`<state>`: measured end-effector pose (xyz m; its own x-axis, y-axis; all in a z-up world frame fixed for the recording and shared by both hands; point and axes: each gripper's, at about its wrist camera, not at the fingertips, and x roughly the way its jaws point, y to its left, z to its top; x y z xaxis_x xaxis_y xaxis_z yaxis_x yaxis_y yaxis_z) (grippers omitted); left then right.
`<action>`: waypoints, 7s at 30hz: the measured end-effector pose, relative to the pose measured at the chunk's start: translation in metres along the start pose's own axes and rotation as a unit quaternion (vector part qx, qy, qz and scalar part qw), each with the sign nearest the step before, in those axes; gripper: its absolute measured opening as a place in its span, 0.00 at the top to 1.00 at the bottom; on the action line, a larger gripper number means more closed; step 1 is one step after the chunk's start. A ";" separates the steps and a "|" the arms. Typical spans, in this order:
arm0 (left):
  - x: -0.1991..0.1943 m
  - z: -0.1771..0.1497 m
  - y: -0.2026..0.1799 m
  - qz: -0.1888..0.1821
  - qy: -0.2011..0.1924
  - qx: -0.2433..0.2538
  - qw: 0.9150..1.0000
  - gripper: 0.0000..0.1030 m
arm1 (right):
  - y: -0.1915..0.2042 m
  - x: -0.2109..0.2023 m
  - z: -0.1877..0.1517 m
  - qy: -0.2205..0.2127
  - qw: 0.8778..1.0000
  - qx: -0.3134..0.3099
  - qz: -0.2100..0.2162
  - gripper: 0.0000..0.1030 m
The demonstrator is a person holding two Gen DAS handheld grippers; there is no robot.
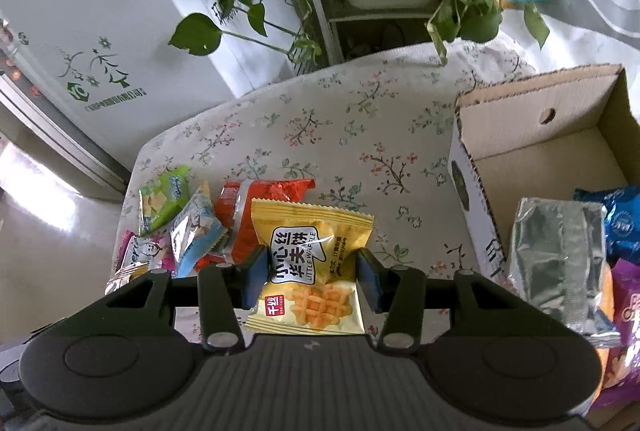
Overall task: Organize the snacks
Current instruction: 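Lift both held bags and carry them over the cardboard box, then open both tools to drop the yellow bags into the box, then move the left tool to the pink Ameria bag while the right tool reaches the red-orange bag, then lower and close the left tool on the pink bag while the right tool grasps the red-orange bag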
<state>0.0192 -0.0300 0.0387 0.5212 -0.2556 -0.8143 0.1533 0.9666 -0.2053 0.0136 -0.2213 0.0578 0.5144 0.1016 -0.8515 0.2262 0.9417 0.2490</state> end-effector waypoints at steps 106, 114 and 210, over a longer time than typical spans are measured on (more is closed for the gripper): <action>-0.052 -0.058 -0.206 -0.149 0.015 0.246 0.957 0.03 | -0.184 -0.129 -0.008 -0.131 0.981 0.138 -0.047 0.12; -0.049 -0.066 -0.171 -0.162 0.037 0.228 0.959 0.03 | -0.164 -0.120 -0.006 -0.117 0.986 0.108 -0.051 0.11; 0.072 0.037 0.065 0.061 0.001 0.104 0.993 0.03 | 0.057 0.120 0.024 0.027 0.996 0.012 -0.082 0.06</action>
<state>0.0980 0.0135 -0.0134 0.5449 -0.1360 -0.8274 0.2591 0.9658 0.0119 0.1082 -0.1627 -0.0191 0.4234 -0.0356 -0.9052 0.3232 0.9394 0.1142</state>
